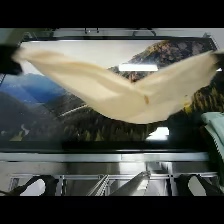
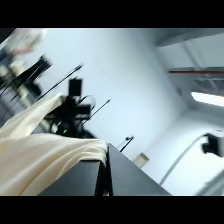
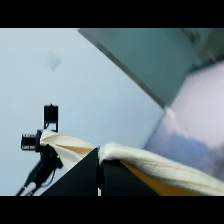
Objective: Fold the shirts.
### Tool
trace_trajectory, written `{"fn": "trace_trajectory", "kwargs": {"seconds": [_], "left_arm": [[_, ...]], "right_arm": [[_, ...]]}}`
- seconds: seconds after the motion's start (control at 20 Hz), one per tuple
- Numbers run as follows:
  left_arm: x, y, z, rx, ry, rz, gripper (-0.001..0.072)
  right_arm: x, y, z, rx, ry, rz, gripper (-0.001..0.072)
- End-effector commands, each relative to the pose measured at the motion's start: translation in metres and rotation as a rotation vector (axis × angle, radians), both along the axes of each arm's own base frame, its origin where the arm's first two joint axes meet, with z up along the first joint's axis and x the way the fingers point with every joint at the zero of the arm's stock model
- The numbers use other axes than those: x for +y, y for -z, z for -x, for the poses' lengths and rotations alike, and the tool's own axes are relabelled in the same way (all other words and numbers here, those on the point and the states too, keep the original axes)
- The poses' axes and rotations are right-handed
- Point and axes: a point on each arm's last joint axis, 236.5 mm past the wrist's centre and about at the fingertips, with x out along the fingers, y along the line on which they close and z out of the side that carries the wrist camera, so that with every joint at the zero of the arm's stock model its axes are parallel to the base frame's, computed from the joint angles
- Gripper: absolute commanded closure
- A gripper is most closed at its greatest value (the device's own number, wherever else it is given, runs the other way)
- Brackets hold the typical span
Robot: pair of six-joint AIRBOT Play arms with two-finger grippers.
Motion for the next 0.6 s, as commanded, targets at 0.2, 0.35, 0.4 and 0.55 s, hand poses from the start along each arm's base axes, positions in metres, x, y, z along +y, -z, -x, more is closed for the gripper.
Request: {"fn": "trace_trajectory", "kwargs": {"seconds": [0.2,0.35,0.4,0.55], "left_arm": [[0.055,-0.150,0.161,-0.576,-0.125,0.327,0.0690],[0.052,-0.153,0.168,-0.595,-0.157,0.310,0.0697],[0.051,-0.151,0.167,-0.593,-0.155,0.304,0.0697],[0.043,-0.119,0.101,-0.409,-0.254,0.129,0.0698]], "right_arm": [[0.018,-0.184,0.131,-0.576,0.184,-0.061,0.0694],[0.032,-0.194,0.145,-0.621,0.171,-0.023,0.0694],[0.033,-0.193,0.143,-0.616,0.181,-0.010,0.0694],[0.017,-0.142,0.078,-0.397,0.337,0.200,0.0694]]}}
